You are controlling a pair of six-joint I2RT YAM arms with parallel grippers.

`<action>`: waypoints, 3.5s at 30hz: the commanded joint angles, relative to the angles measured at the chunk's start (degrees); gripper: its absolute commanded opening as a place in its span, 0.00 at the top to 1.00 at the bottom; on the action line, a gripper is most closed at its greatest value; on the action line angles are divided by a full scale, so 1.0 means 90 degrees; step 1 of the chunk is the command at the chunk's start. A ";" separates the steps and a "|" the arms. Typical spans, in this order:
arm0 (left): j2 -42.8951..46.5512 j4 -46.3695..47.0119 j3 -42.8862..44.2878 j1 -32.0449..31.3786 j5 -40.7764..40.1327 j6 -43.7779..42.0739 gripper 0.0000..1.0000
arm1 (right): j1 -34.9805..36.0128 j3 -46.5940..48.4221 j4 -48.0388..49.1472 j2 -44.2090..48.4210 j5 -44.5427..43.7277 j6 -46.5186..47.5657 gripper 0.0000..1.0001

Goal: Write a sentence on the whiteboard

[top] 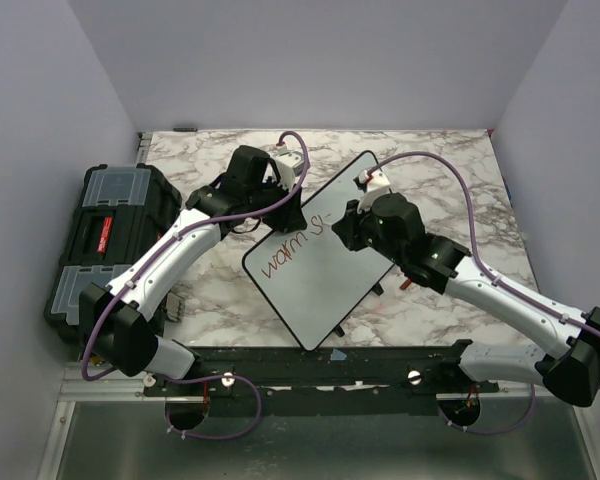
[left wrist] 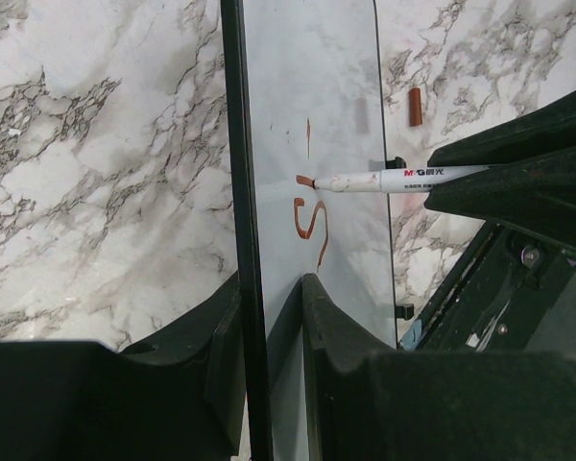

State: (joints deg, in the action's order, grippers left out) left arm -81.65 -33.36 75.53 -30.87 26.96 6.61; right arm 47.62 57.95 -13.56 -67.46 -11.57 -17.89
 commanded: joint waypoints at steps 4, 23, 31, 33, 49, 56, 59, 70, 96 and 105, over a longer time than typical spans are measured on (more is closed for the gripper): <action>-0.0154 -0.0485 -0.0082 -0.0282 0.0238 -0.0371 1.00 | -0.0026 0.0444 0.0089 -0.0348 -0.0363 0.0132 0.99; -0.0134 -0.0487 -0.0072 -0.0309 0.0228 -0.0371 1.00 | -0.0026 0.0338 -0.0088 -0.0266 -0.0643 0.0018 0.99; -0.0125 -0.0502 -0.0072 -0.0301 0.0217 -0.0373 1.00 | -0.0021 -0.0039 -0.0274 0.0077 -0.0475 -0.0133 0.99; -0.0127 -0.0501 -0.0073 -0.0307 0.0225 -0.0376 1.00 | -0.0020 -0.0121 -0.0309 0.0136 -0.0434 -0.0180 0.99; -0.0137 -0.0494 -0.0072 -0.0352 0.0217 -0.0372 1.00 | -0.0027 0.0315 -0.0283 -0.0075 -0.0678 -0.0109 0.99; -0.0147 -0.0502 -0.0072 -0.0387 0.0218 -0.0368 1.00 | -0.0027 0.0612 -0.0175 -0.0329 -0.0791 0.0014 0.99; -0.0134 -0.0495 -0.0070 -0.0387 0.0265 -0.0373 1.00 | -0.0020 0.0740 -0.0169 -0.0433 -0.0949 0.0015 0.99; -0.0142 -0.0512 -0.0062 -0.0417 0.0283 -0.0364 1.00 | -0.0026 0.0936 -0.0192 -0.0611 -0.1265 0.0021 0.99; -0.0090 -0.0524 -0.0073 -0.0416 0.0199 -0.0412 1.00 | -0.0022 0.0240 -0.0457 -0.0131 -0.0993 -0.0375 0.99; -0.0204 -0.0521 -0.0062 -0.0403 0.0190 -0.0422 1.00 | -0.0026 0.0451 -0.0831 -0.0054 -0.1093 -0.0578 0.99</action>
State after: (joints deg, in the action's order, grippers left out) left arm -81.76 -32.62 75.64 -31.64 26.48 6.42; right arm 47.59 61.12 -17.28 -69.28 -21.17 -21.61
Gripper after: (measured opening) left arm 0.252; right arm 0.126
